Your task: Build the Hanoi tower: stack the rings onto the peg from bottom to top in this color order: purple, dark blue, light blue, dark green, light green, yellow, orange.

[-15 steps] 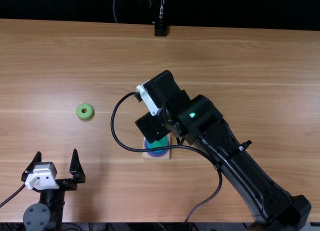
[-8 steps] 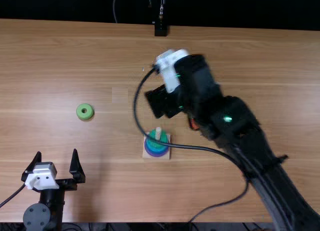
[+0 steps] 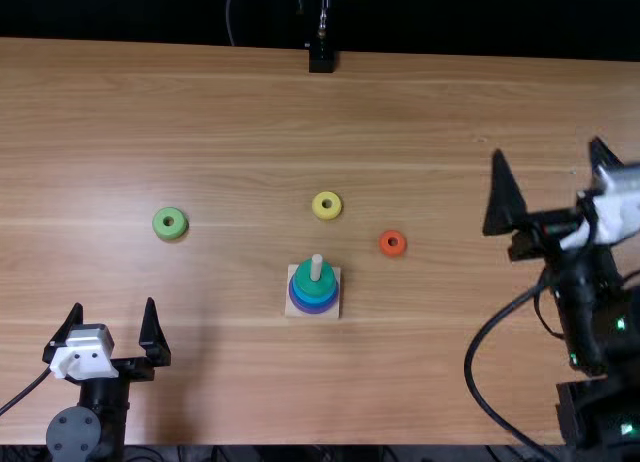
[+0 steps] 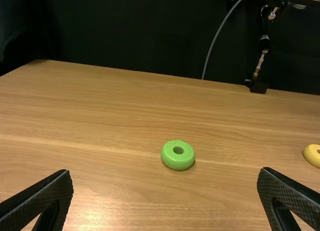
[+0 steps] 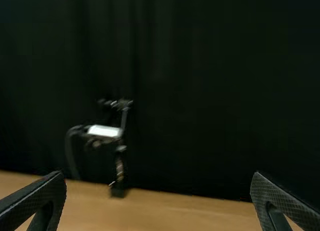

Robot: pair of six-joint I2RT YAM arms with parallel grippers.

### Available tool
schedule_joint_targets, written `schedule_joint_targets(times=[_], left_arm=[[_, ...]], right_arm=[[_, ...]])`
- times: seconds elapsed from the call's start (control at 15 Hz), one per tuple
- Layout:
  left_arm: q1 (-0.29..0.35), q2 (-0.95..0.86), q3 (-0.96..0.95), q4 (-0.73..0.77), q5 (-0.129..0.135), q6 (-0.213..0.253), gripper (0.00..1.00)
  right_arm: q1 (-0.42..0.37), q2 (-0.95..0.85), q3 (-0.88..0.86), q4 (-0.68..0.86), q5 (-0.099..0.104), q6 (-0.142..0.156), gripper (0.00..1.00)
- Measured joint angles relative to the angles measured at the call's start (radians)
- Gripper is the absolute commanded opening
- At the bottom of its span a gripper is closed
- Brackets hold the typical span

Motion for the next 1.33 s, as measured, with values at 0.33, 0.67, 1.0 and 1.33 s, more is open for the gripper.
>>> schedule_joint_targets(times=[0.33,0.67,1.0,1.33], left_arm=[[0.000,0.000,0.000,0.000,0.000,0.000,1.00],[0.000,0.000,0.000,0.000,0.000,0.000,1.00],[0.000,0.000,0.000,0.000,0.000,0.000,1.00],[0.000,0.000,0.000,0.000,0.000,0.000,1.00]], right_arm=[[-0.098,-0.430,-0.454,0.139,0.042,-0.001,1.00],[-0.098,-0.803,-0.700,0.147,0.099,-0.003,1.00],[-0.098,-0.911,-0.846,0.145,0.105,-0.003,1.00],[-0.098,-0.911,-0.969,0.146,0.105,-0.003,1.00]])
